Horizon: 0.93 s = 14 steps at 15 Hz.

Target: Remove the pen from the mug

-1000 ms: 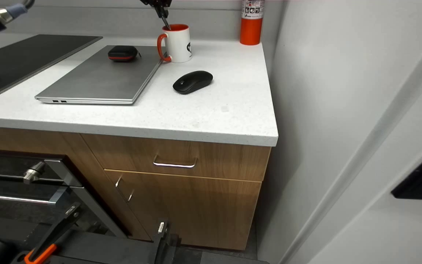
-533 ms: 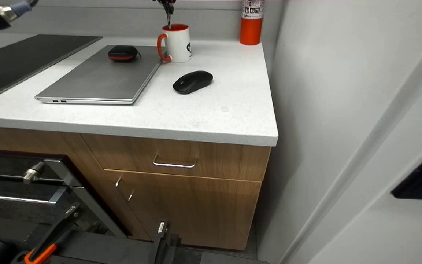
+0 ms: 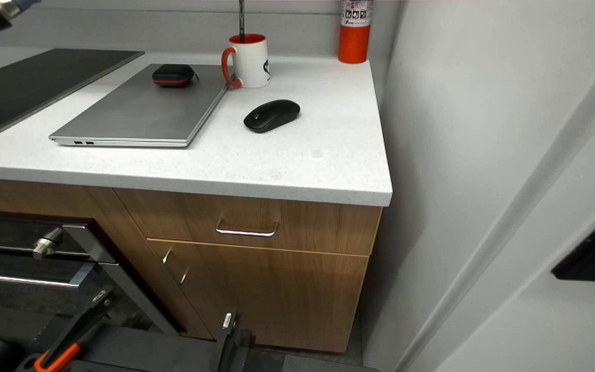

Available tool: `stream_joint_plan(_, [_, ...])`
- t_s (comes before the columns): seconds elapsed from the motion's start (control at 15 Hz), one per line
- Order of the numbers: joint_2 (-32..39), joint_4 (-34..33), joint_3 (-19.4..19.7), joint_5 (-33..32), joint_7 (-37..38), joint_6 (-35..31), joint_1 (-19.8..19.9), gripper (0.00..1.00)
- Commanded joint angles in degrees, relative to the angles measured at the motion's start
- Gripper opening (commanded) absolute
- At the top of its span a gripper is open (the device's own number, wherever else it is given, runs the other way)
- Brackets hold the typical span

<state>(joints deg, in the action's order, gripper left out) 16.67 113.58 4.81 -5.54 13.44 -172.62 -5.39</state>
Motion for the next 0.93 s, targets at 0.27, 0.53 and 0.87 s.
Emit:
stream_joint_plan(0.27, [-13.05, 5.56, 11.11, -11.67, 10.19, 1.23, -7.8, 0.01])
stream_joint_plan(0.53, [-16.85, 7.92, 10.31, -15.96, 9.5, 13.37, -6.99, 0.01])
stream_joint_plan(0.87, [-13.83, 9.42, 4.37, -11.52, 5.54, 26.9, -1.24, 0.01])
